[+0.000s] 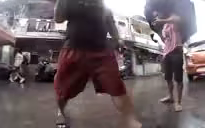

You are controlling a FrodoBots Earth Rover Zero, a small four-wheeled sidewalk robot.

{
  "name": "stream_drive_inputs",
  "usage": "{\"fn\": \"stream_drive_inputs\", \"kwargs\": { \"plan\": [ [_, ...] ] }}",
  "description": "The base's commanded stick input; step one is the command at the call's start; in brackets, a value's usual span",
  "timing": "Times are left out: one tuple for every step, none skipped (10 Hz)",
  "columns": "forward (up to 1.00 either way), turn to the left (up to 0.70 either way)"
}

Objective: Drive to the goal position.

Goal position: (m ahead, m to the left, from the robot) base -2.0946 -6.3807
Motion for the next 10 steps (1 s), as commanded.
{"fn": "stream_drive_inputs", "kwargs": {
  "plan": [
    [0.00,0.00],
    [0.00,0.00],
    [0.00,0.00],
    [0.00,0.00],
    [0.00,0.00],
    [0.00,0.00],
    [0.00,0.00],
    [0.00,0.00],
    [0.10,0.00],
    [0.20,0.00]
  ]
}}
